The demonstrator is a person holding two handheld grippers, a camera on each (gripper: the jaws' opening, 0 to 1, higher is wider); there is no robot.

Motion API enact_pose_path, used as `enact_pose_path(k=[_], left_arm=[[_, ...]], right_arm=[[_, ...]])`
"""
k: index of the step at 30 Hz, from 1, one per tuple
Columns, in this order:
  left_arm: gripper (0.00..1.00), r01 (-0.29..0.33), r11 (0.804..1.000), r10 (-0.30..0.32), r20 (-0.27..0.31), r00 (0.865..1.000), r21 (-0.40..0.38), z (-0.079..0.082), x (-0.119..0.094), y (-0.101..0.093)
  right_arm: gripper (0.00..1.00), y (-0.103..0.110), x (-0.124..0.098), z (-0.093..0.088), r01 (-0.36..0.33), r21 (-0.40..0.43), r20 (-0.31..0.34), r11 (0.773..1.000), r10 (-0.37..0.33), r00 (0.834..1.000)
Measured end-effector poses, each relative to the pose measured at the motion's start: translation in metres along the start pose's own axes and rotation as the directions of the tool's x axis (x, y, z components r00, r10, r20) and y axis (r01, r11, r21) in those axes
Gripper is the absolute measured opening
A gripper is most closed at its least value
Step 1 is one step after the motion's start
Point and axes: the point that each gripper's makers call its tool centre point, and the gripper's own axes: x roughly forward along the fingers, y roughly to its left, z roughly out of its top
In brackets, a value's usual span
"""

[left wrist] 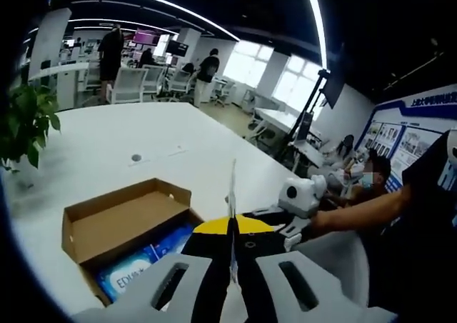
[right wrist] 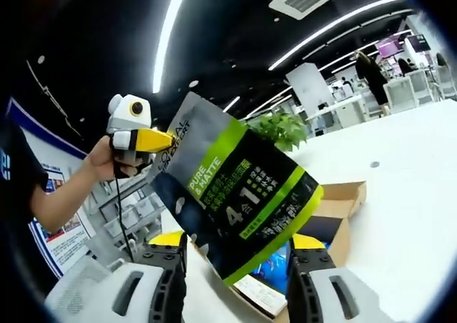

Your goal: Operate the shoe box by opening the lid, removing the specified soft item, and placing it in the target area until the item is outside and the box remains undamaged.

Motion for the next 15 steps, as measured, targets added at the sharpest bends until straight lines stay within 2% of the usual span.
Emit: enact_pose_path(k=[6,15], left_arm=[[0.0,-0.025,0.999,0.025,0.008,1.0,-0.024,-0.005,0.005,0.006],[0.0,-0.041,0.997,0.043,0.03,0.999,-0.068,-0.012,0.021,0.011]], right_arm=[[0.33,-0.014,-0.011,0.002,0.052,0.082,0.024,0.995,-0.054,0.998],[0.17,-0.03,-0.032,0.005,0.123,0.098,0.03,0.988,-0.127,0.992]])
